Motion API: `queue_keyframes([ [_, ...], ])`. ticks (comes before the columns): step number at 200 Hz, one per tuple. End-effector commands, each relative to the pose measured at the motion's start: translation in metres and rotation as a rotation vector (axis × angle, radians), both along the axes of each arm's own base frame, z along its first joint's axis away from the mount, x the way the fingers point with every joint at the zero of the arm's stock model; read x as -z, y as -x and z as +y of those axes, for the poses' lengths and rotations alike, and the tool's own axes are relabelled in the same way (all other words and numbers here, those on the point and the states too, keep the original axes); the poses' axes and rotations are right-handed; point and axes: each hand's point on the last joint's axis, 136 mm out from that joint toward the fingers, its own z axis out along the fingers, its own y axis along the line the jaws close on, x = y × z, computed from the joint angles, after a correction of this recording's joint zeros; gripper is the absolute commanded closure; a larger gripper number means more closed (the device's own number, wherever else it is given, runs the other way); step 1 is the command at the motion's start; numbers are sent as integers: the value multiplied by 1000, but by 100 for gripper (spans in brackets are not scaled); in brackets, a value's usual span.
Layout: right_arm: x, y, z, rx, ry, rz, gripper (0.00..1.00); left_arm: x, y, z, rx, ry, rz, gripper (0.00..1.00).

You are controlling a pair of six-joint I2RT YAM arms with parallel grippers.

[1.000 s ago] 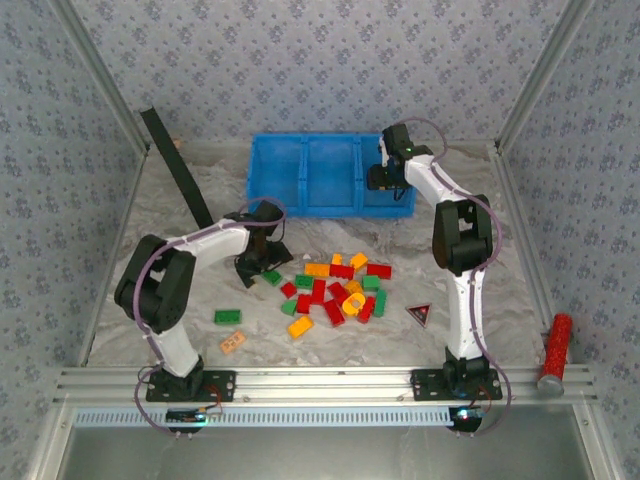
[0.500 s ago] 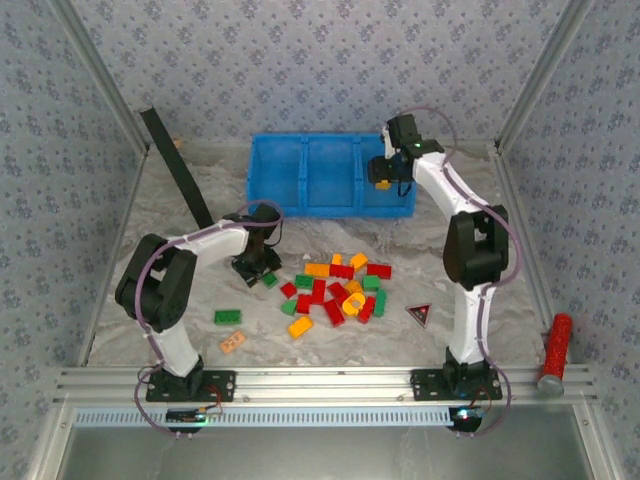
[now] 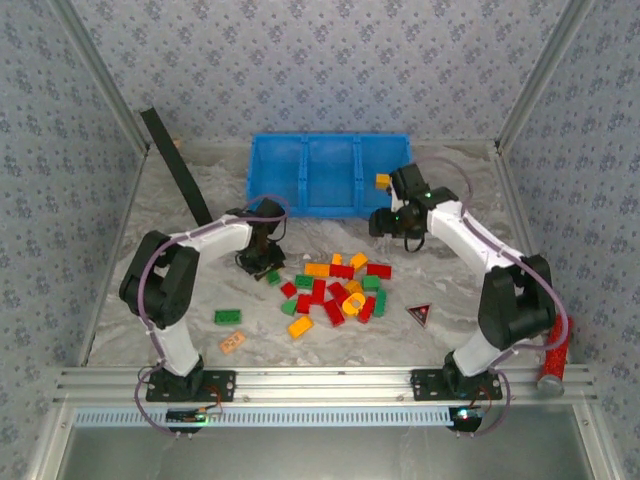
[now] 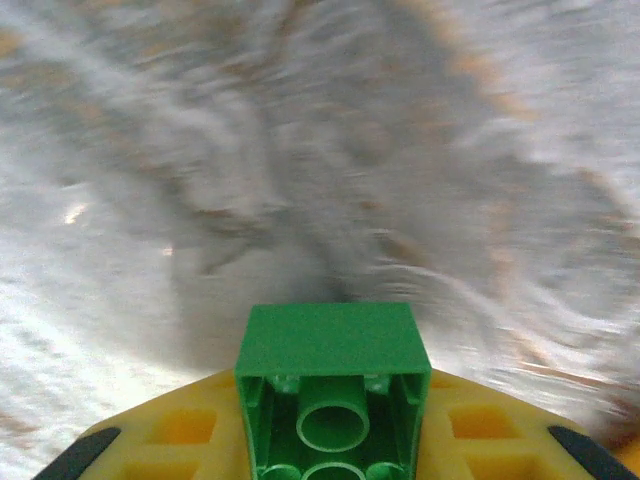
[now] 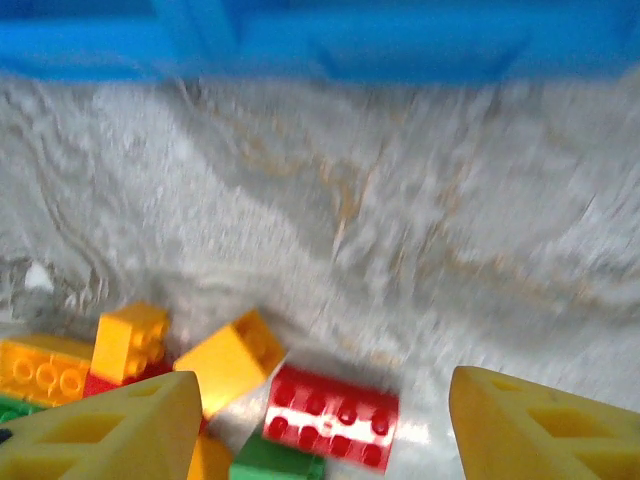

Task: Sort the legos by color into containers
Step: Pick up the lego from the center of the table, then place the lego in the container.

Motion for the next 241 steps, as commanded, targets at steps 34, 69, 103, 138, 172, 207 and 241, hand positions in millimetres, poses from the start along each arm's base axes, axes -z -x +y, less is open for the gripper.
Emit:
queue_keyframes([
  [34, 25, 58, 14, 75, -50, 117, 15, -78, -60, -26, 123, 56, -215, 79],
  [69, 36, 66, 12, 69, -31, 128, 10, -113, -108, -35, 157, 33, -366, 80],
  [103, 40, 58, 11, 9, -10, 117, 9, -122, -156, -38, 194, -21, -470, 81],
  [138, 48, 53, 10, 7, 4, 134, 9, -116, -194, -38, 206, -57, -501, 82],
  [172, 53, 48, 12, 6, 14, 146, 9, -108, -224, -27, 148, -65, -508, 82],
  [207, 58, 43, 15, 10, 14, 158, 9, -95, -241, -15, 112, -73, -501, 82],
  [241, 66, 41, 18, 14, 16, 179, 9, -77, -246, -11, 117, -83, -467, 82],
])
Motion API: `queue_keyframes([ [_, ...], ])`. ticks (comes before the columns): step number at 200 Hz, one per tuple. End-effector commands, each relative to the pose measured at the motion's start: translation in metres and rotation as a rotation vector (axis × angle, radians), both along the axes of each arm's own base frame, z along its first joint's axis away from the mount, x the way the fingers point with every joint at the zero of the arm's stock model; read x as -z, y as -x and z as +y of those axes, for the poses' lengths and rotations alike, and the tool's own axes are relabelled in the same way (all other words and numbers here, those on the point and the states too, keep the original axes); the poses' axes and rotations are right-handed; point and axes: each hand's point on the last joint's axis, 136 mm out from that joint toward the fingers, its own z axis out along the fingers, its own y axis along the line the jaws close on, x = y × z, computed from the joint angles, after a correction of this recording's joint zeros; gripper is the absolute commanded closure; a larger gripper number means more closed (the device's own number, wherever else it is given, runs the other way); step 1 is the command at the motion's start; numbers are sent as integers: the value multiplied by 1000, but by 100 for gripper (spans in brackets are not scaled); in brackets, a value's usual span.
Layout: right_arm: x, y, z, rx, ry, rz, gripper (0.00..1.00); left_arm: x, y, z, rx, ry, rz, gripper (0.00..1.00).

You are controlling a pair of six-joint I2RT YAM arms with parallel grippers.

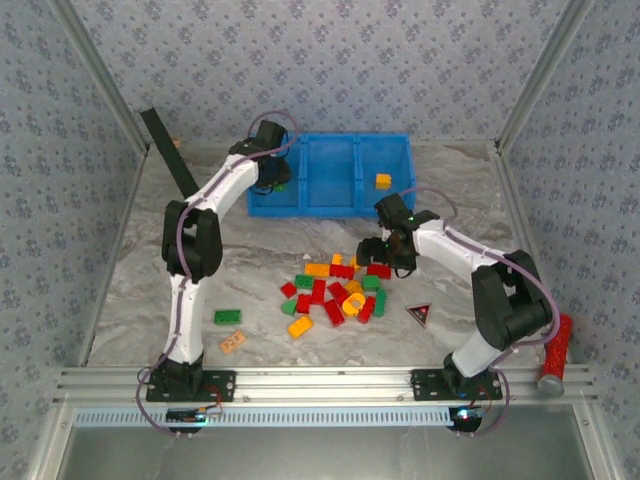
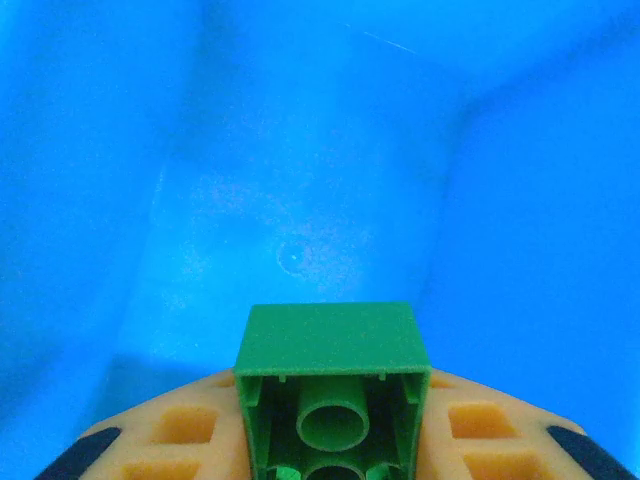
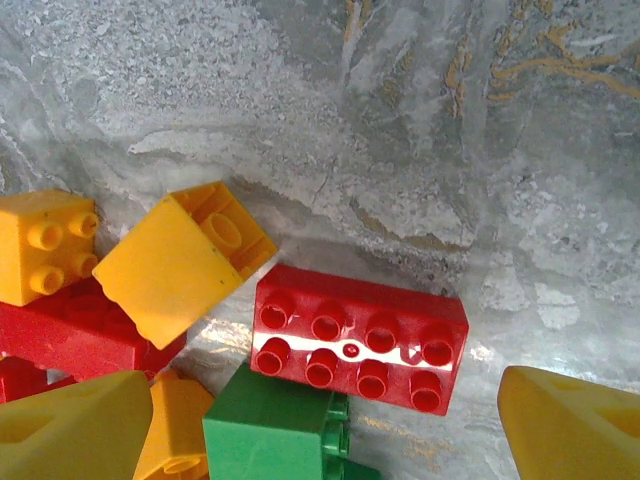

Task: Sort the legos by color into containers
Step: Place the lego in the container.

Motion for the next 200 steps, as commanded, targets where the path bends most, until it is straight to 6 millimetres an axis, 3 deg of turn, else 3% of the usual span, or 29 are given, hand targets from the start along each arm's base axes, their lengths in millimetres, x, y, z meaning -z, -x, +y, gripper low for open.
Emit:
queue_keyframes([
  [1, 2, -5, 4, -9, 1, 10, 9, 7, -5, 1, 9, -20, 10, 82],
  [44, 16, 3, 7, -37, 33, 43, 9, 32, -3, 1, 11, -27, 62, 82],
  [118, 32, 13, -4, -71, 124, 72, 12, 62, -4, -1, 8, -32, 117, 81],
  [200, 42, 13, -16, -70, 189, 77, 17, 73, -5, -1, 4, -39, 140, 79],
])
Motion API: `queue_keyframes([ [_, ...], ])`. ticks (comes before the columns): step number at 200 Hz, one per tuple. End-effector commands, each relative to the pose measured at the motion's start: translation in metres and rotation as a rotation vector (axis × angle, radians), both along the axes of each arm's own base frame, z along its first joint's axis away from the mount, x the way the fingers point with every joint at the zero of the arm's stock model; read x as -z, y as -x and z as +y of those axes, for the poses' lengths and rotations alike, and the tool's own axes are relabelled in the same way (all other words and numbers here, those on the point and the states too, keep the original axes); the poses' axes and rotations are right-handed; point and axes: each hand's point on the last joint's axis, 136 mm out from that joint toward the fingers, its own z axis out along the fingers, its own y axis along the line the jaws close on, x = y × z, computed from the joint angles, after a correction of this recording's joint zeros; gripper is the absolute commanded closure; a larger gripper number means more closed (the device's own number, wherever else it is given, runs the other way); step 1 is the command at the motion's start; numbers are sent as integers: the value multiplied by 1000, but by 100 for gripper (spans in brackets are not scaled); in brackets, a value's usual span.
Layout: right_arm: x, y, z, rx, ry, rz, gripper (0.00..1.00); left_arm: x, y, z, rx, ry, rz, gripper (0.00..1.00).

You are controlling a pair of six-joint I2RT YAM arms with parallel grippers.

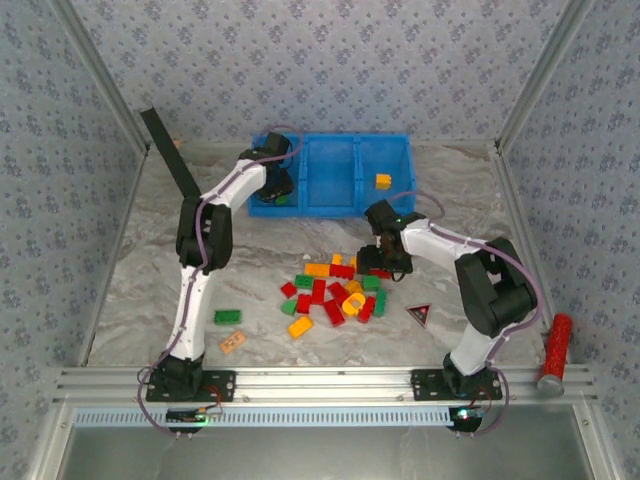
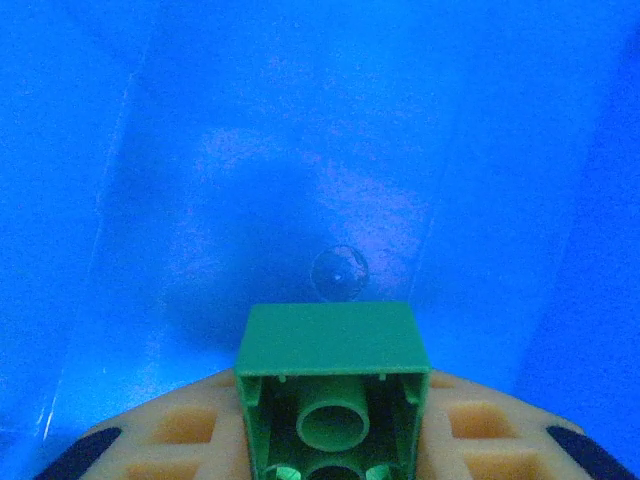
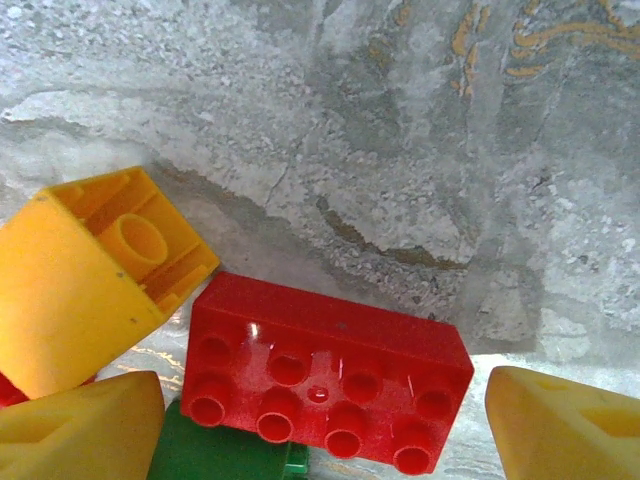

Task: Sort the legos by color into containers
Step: Place the lego in the container, then pick up the lego from the center of the table.

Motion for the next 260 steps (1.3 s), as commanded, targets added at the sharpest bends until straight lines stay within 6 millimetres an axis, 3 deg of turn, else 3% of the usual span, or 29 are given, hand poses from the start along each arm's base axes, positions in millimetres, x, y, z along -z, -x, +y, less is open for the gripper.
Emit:
queue_keyframes([
  [1, 12, 9, -12, -11, 64, 35, 17, 6, 1, -1, 6, 1, 27, 79],
  [57, 24, 10, -10, -16, 61, 58, 23, 8, 2, -1, 12, -2, 38, 69],
  [116, 18, 14, -12, -24, 63, 60, 41, -6, 0, -2, 18, 1, 17, 39],
  [166, 3, 17, -19, -11, 64, 52, 52, -46, -6, -5, 28, 32, -57, 32],
  [204, -13, 16, -23, 1, 54, 25, 57, -90, -3, -14, 58, 73, -129, 31],
  [260, -51, 5, -23, 1, 19, -54, 57, -148, 22, -19, 141, 59, -193, 30],
])
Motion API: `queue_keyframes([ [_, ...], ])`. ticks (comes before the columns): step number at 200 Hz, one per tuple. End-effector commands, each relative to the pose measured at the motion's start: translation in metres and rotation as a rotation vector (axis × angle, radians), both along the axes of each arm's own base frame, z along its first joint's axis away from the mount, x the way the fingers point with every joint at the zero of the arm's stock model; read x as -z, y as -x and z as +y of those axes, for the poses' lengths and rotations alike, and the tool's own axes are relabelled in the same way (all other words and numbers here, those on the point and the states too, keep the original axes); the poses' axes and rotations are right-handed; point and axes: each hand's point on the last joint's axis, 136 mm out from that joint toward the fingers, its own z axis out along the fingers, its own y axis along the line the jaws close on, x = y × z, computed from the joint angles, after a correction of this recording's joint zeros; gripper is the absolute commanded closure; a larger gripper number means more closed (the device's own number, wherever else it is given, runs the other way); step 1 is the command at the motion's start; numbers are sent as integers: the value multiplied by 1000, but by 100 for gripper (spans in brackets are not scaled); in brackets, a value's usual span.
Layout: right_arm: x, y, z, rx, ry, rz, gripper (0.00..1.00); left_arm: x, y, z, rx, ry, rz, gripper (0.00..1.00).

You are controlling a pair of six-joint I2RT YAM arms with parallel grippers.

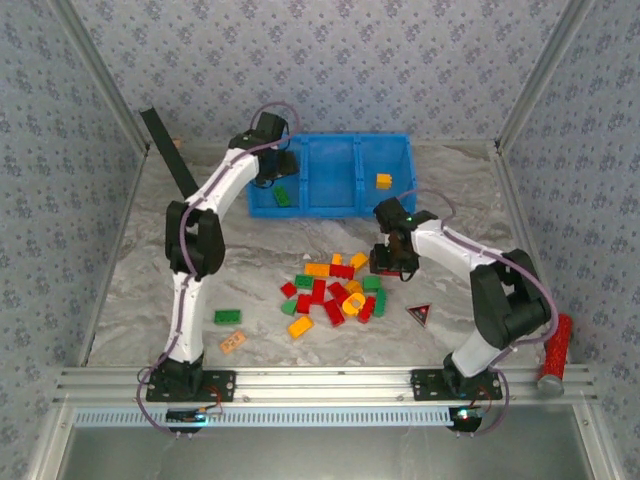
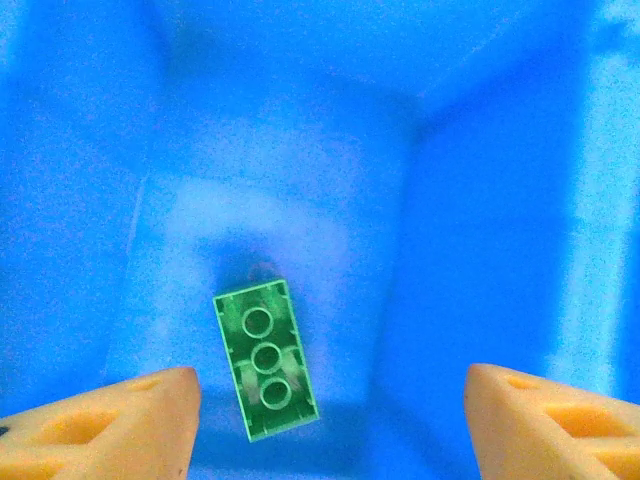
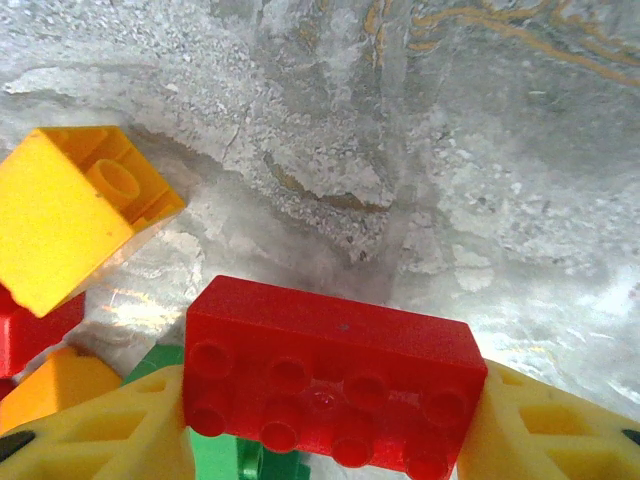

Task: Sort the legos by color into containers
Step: Pick up the lego from the center of the table, then place the lego in the container.

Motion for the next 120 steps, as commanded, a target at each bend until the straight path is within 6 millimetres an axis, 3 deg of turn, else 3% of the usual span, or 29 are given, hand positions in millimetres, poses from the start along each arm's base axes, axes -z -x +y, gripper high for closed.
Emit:
queue_keyframes([
  [1, -26, -5, -5, -11, 7, -39, 57, -50, 21, -8, 77, -5, -53, 30],
  [24, -51, -22, -1, -41, 5, -101, 57, -59, 50, -1, 117, -63, -38, 30],
  [37, -77, -41, 5, -61, -7, -172, 57, -62, 68, 6, 114, -63, -28, 29],
  [64, -110, -77, 16, -98, -28, -279, 57, -51, 112, 23, 76, -50, 24, 29],
  [99, -134, -125, 41, -171, -42, -376, 57, -45, 168, 37, 35, -23, 77, 29],
  [120, -136, -152, 60, -235, -20, -420, 58, -31, 214, 51, -24, -3, 178, 28],
])
